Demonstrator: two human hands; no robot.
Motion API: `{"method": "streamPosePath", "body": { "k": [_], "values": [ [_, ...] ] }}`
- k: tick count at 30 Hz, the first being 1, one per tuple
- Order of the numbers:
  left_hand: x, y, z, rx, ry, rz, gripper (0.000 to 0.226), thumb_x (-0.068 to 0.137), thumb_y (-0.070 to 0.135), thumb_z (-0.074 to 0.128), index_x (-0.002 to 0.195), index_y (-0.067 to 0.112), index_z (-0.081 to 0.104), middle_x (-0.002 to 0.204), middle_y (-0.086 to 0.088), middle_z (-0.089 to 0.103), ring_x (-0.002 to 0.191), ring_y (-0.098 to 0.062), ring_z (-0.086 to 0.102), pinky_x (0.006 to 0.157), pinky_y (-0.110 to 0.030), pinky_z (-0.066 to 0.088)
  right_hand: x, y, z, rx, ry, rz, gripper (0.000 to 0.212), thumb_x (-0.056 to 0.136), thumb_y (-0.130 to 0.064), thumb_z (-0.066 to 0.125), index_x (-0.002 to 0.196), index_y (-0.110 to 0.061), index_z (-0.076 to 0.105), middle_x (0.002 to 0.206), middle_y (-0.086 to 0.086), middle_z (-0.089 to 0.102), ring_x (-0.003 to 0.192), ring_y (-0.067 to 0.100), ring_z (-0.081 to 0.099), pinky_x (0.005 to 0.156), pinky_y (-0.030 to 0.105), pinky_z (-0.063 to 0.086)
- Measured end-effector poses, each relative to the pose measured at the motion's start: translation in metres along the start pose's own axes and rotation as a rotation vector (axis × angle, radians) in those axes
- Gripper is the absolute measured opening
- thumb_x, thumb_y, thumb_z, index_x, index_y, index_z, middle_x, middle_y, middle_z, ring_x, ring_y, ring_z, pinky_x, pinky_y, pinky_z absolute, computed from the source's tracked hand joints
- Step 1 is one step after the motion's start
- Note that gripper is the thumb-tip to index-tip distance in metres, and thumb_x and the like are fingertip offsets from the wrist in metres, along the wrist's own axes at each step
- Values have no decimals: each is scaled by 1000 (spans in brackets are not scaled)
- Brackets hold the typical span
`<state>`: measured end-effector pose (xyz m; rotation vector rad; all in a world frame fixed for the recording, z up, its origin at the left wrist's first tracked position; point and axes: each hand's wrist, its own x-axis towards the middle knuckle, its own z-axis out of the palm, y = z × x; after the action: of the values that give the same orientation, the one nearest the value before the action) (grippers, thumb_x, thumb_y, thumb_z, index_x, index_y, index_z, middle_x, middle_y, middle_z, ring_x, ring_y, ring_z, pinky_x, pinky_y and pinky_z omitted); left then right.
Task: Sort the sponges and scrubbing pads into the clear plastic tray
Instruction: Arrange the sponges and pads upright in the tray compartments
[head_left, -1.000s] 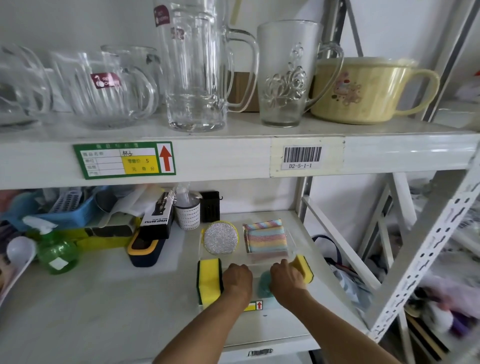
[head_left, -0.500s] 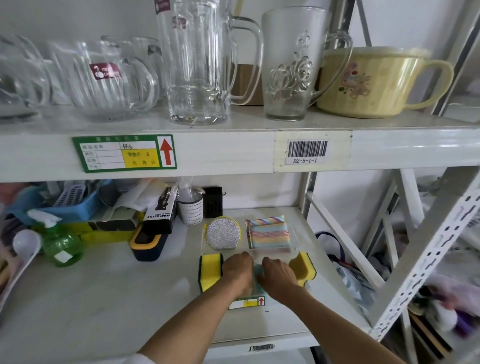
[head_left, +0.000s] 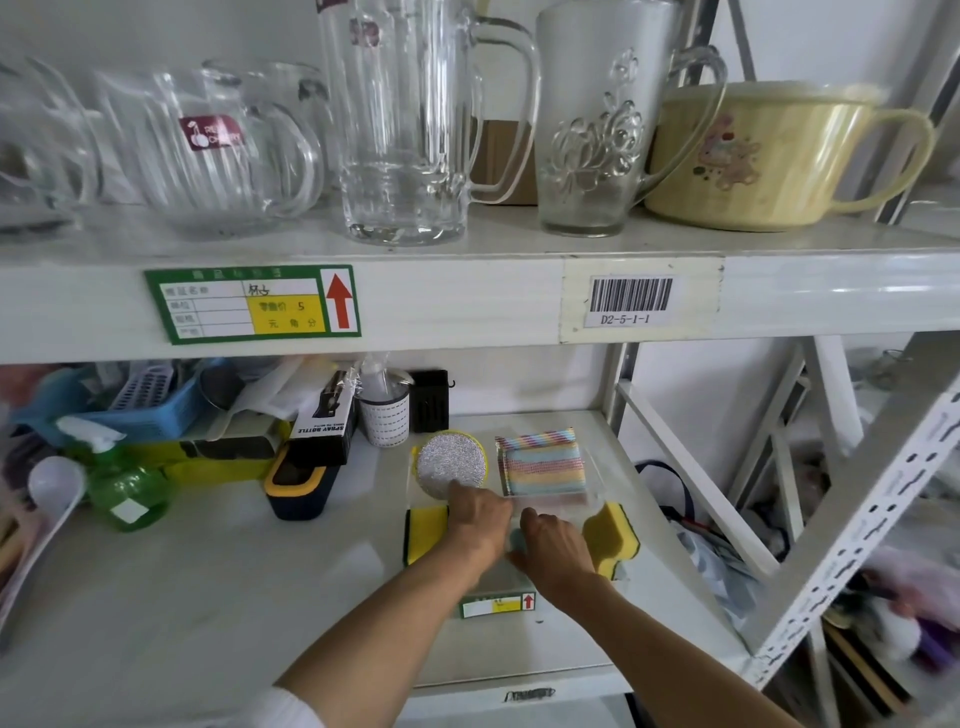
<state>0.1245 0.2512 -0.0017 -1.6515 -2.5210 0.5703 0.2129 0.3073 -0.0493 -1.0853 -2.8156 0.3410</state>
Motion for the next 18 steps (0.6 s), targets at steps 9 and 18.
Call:
{"method": "streamPosePath", "body": {
  "k": [9, 18],
  "values": [
    [4, -7, 15, 39, 64, -4, 23, 89, 12, 55, 110, 13, 64, 118, -12, 65, 116, -31, 53, 103, -44, 36, 0, 0, 2, -34, -16, -3, 34, 92, -33, 58, 116, -9, 50, 109, 13, 66, 98, 29, 63, 81, 37, 51],
    [3, -12, 14, -58, 135, -30, 24, 85, 8, 61, 109, 9, 64, 118, -13, 61, 113, -31, 54, 97, -43, 38, -4, 2, 0, 7, -16, 16, 40, 91, -38, 60, 118, -11, 47, 113, 12, 64, 102, 28, 62, 83, 36, 51]
  ]
}}
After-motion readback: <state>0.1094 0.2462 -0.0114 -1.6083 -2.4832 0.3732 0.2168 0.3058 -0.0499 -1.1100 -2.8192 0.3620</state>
